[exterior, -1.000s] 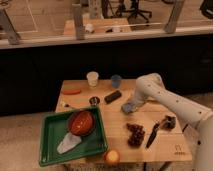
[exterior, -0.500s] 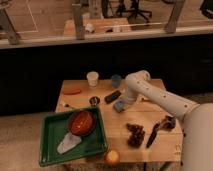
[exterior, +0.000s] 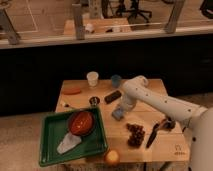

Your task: Wipe table surface with sponge

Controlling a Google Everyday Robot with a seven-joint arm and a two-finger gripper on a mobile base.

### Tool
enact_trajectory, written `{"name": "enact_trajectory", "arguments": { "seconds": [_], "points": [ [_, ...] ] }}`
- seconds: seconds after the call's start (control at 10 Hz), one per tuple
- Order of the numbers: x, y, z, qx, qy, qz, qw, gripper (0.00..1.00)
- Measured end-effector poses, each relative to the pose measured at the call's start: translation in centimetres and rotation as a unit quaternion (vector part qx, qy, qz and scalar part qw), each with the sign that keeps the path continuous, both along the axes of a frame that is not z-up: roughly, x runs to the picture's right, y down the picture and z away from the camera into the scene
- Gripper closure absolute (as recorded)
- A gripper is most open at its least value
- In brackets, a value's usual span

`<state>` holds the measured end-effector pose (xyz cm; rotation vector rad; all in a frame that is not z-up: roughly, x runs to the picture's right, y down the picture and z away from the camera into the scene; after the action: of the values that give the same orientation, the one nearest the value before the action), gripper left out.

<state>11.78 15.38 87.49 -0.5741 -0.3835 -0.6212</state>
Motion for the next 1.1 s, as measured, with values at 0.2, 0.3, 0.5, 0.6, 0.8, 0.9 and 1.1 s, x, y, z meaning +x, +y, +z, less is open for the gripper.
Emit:
{"name": "enact_trajectory", "arguments": {
  "seconds": [0.2, 0.3, 0.5, 0.6, 0.8, 0.9, 1.1],
  "points": [
    [2.3, 0.5, -0.6, -0.002, 0.013, 0.009, 0.9999, 1.0],
    [3.6, 0.7, -1.0, -0.002, 0.021, 0.016, 0.9997, 1.0],
    [5.9, 0.6, -1.5, 0.0, 0.035, 0.03, 0.9989, 1.0],
    [6.7, 0.3, -1.5, 0.0, 0.04, 0.035, 0.9986, 1.0],
    [8.9, -0.8, -0.4, -0.001, 0.053, 0.055, 0.9971, 1.0],
    [9.1, -1.7, 0.5, 0.0, 0.053, 0.062, 0.9967, 1.0],
    [8.8, -3.3, 2.1, -0.001, 0.05, 0.066, 0.9965, 1.0]
  ]
}}
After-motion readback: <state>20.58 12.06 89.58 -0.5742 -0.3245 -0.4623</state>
